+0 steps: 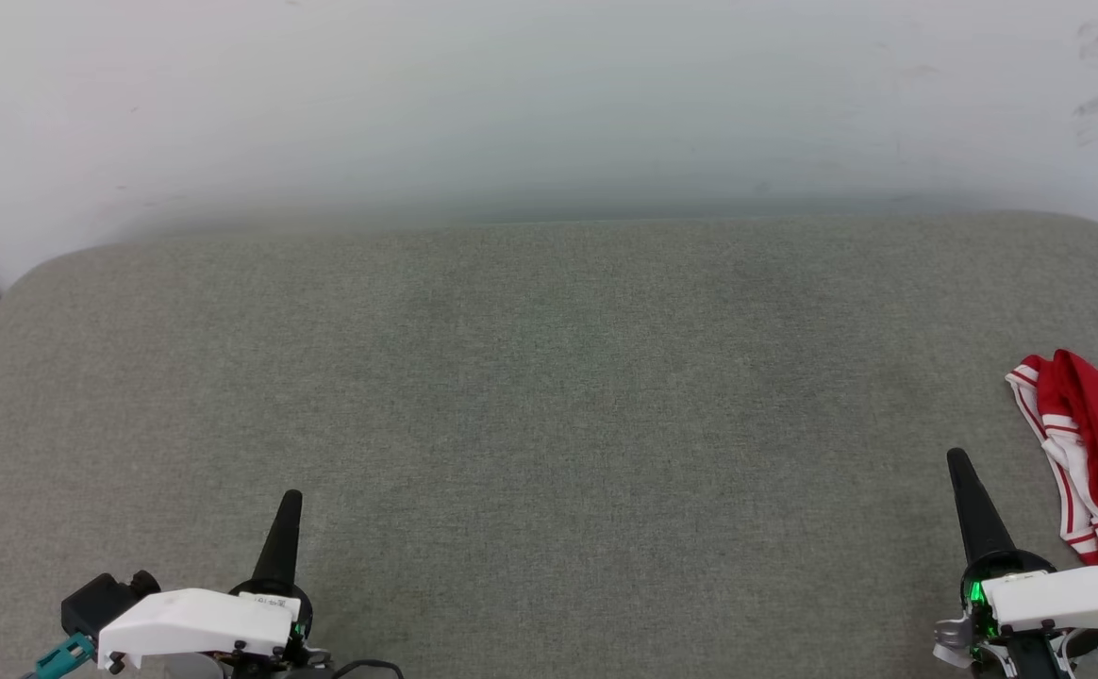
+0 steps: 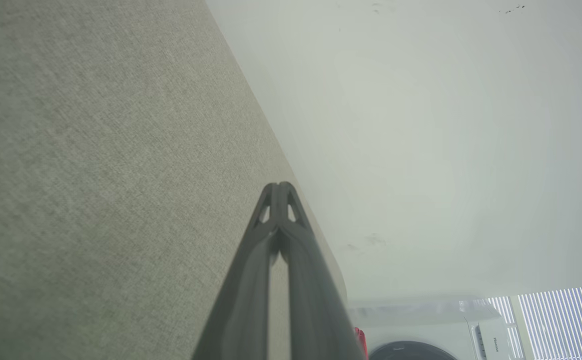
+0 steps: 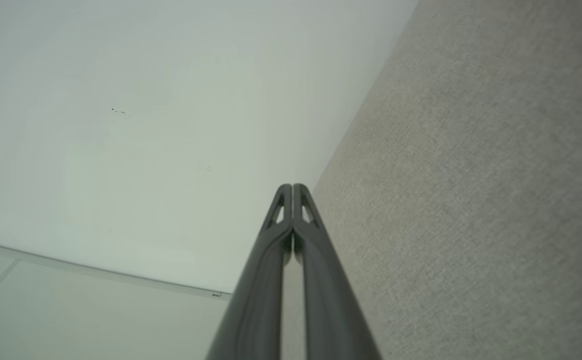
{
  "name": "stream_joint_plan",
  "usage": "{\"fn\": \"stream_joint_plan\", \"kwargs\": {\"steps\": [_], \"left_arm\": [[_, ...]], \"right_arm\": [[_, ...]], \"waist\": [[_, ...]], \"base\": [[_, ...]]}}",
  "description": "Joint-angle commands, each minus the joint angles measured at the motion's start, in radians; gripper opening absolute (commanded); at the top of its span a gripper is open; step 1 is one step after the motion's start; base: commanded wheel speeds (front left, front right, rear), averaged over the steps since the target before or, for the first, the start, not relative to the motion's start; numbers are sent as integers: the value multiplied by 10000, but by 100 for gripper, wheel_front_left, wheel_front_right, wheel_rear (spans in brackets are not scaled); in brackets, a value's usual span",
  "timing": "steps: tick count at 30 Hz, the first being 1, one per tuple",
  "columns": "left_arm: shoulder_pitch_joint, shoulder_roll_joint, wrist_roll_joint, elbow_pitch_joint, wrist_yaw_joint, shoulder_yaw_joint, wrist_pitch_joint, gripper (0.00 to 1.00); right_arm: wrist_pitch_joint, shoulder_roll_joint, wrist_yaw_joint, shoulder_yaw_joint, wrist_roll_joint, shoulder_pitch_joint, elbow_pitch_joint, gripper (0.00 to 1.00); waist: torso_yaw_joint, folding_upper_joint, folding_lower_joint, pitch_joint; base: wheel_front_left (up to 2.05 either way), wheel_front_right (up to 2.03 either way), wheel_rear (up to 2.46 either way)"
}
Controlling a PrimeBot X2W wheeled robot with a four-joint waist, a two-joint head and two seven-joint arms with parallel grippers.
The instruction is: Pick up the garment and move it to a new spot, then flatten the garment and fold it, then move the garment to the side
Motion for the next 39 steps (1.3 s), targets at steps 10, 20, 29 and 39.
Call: {"fn": "stream_joint_plan", "kwargs": {"steps": [10, 20, 29, 39], "left_arm": [[-370, 32, -1106, 107, -224, 180, 290, 0], [-520, 10, -1959, 222, -359, 310, 519, 0], [-656, -13, -2599, 311, -439, 407, 701, 0], [-779, -41, -3343, 424, -557, 504, 892, 0]], "right_arm": [[286, -44, -2, -80, 1101, -351, 113, 0], [503, -22, -2, -136, 1939, -497, 230, 0], [675, -1, -2, -179, 2566, -580, 326, 0], [890, 26, -3, -234, 3301, -718, 445, 0]], "waist": [[-25, 0, 0, -12], [-49, 0, 0, -24], [-68, 0, 0, -34], [-92, 0, 0, -46]], "base": [[0, 0, 0], [0, 0, 0], [0, 0, 0], [0, 0, 0]]}}
